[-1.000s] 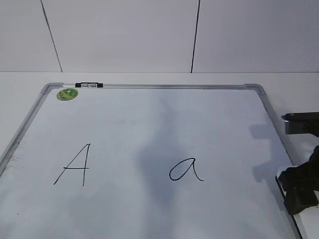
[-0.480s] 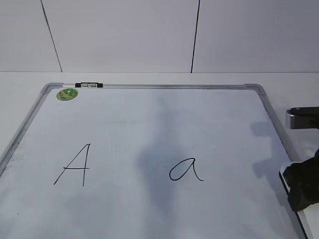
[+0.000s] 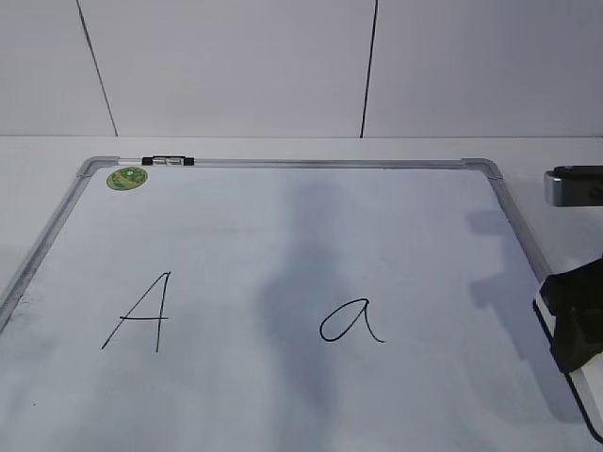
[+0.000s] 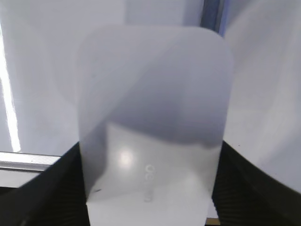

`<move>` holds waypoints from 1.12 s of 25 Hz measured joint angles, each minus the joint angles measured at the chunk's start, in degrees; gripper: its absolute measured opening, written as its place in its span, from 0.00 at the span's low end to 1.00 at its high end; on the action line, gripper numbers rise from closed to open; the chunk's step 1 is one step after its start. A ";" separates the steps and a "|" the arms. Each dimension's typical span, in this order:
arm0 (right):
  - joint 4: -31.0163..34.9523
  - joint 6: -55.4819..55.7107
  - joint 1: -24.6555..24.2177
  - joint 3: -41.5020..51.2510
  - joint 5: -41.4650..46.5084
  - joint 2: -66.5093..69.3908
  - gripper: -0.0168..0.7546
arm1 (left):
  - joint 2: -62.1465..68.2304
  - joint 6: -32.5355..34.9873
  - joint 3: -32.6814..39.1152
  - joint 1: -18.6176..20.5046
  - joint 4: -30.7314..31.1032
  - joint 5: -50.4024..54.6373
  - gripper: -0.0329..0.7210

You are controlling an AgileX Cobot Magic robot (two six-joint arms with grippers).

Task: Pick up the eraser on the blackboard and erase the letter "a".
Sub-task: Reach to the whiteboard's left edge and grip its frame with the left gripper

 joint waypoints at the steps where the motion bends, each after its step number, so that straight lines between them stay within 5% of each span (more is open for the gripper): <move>1: 0.00 0.00 0.00 0.00 0.10 0.00 0.76 | 2.53 -0.02 0.00 0.00 -0.09 -0.57 0.44; 14: -0.36 0.00 0.00 0.00 0.43 0.00 0.76 | 38.04 -0.14 -6.48 0.00 -0.44 -11.07 0.65; 28: -0.79 0.08 0.00 0.00 -1.06 0.00 0.76 | 66.17 0.18 -32.72 0.00 2.29 -0.50 0.66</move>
